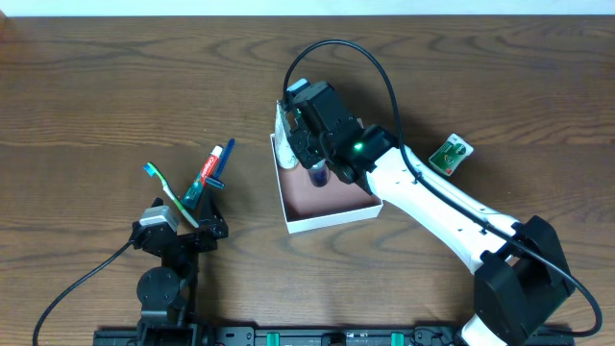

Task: Pack container
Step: 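Carry the soap bottle with the right gripper into the box and lower it, then open the right gripper and lift away from the bottle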

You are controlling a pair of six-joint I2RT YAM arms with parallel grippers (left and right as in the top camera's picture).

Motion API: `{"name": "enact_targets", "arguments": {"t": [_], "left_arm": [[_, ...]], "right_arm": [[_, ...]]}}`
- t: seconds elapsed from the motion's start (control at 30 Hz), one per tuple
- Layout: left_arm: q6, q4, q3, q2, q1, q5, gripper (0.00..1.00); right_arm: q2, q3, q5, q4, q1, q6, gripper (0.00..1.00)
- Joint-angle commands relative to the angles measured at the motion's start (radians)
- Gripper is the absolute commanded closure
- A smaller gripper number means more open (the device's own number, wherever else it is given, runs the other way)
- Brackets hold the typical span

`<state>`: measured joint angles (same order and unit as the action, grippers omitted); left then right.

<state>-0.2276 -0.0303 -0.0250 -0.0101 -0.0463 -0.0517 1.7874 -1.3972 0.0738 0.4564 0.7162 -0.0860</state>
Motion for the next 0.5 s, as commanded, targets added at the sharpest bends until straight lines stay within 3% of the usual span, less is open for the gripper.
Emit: {"name": "enact_targets", "arguments": {"t": [0.0,0.47], "left_arm": [[0.017,-0.037,0.021,0.006,0.006,-0.011,0.02],[0.017,-0.037,0.021,0.006,0.006,-0.011,0.02]], "right_arm": [[-0.009,-0.006,-0.003,-0.012,0.01,0.013,0.7],[-0.009,-0.006,-0.002,-0.011,0.003,0.013,0.59]]}}
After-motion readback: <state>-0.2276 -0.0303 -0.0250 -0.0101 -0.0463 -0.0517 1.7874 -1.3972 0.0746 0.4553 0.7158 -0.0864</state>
